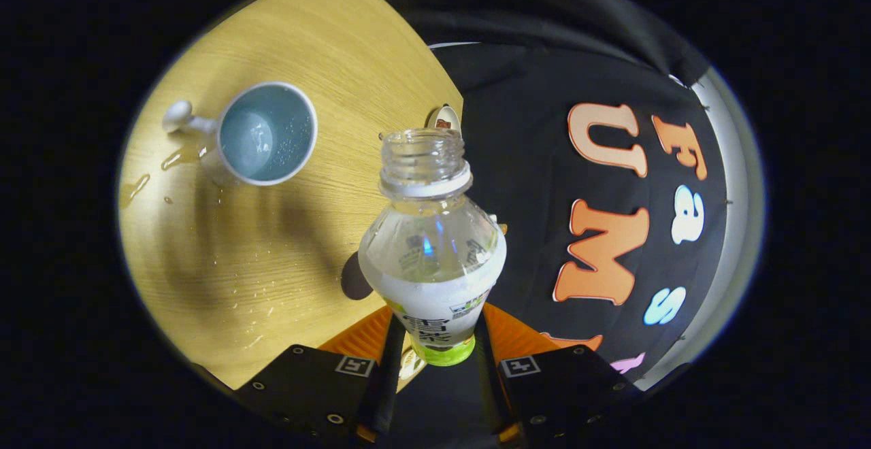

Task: Take the bottle from table, then pour the juice into the cup, finally place the bottle on the coaster

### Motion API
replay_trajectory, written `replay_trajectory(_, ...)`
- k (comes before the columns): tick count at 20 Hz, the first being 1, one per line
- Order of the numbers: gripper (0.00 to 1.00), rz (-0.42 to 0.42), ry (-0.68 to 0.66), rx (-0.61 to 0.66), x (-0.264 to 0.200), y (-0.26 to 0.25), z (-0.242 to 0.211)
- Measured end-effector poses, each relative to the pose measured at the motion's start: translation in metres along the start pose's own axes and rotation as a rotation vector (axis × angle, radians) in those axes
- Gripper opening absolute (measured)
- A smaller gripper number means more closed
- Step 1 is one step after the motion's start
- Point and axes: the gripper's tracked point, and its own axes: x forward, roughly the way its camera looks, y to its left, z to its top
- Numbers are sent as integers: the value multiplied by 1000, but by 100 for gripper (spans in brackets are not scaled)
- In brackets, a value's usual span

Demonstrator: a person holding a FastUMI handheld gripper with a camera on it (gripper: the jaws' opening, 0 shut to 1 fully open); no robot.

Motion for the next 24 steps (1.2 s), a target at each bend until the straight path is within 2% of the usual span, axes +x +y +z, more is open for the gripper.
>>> replay_trajectory(5,53,99,-28,345,-1,12,-4)
replay_trajectory(11,53,166,-55,659,14,2,-13)
replay_trajectory(18,53,216,-43,1048,63,-12,-43)
replay_trajectory(24,53,321,-62,1357,111,2,-48)
